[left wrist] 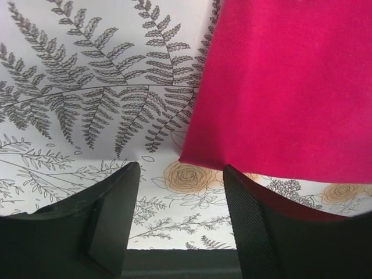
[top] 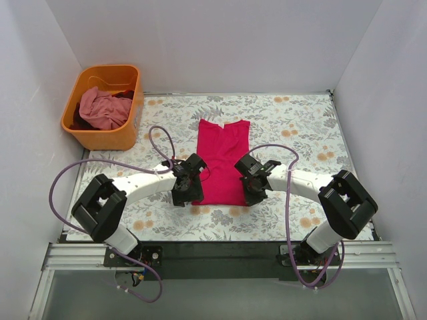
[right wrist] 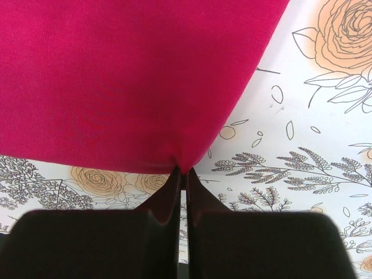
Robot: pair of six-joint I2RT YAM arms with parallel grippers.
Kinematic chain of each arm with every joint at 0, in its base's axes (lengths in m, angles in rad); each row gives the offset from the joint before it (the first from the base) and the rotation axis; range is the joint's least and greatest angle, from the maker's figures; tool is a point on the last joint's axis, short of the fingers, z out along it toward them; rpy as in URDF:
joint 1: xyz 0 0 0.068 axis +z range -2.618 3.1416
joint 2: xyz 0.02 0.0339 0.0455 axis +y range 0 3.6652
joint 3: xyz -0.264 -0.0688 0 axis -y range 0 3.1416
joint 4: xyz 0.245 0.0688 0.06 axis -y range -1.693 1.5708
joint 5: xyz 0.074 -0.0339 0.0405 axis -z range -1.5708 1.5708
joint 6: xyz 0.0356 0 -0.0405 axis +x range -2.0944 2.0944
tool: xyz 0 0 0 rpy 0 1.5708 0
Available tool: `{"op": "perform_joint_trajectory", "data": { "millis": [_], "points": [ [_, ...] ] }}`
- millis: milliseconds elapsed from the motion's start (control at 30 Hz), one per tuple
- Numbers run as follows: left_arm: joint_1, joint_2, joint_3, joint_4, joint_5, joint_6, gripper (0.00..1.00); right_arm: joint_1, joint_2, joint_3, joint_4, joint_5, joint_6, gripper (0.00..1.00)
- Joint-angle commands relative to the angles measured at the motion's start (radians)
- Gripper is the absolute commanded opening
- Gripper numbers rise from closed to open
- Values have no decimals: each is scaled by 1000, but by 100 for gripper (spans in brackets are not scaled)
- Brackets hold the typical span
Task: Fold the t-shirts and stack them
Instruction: Fold the tshirt
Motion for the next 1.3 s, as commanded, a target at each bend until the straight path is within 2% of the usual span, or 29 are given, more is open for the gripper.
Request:
{"op": "perform_joint_trajectory", "data": {
  "millis": [0, 200, 500, 633, 767, 833, 1033, 1133, 1267],
  "points": [
    [-13, 18, 35, -4, -10, 5, 57, 4, 11, -27, -25, 37, -7, 1],
    [-25, 70, 57, -24, -35, 5, 40, 5, 19, -25, -19, 28, -16, 1],
    [-42, 127, 49, -38, -30, -1, 30, 5, 8, -27, -17, 31, -16, 1],
    [-42, 131, 40, -38, -24, -1, 22, 5, 8, -27, -17, 32, -17, 1],
    [-42, 139, 38, -43, -20, 1, 11, 5, 15, -25, -17, 25, -21, 1],
    [-42, 142, 38, -44, -17, 2, 1, 5, 21, -22, -17, 23, -22, 1],
    [-42, 109, 0, -58, 0, 8, 0, 30, 27, 24, -69, 41, -60, 1],
    [-52, 34, -34, -104, 13, -1, 0, 63, 22, 29, -127, 19, -80, 1],
    [-140, -114, -87, -202, 34, -79, 0, 155, -14, 19, -196, -56, -48, 1]
  ]
}}
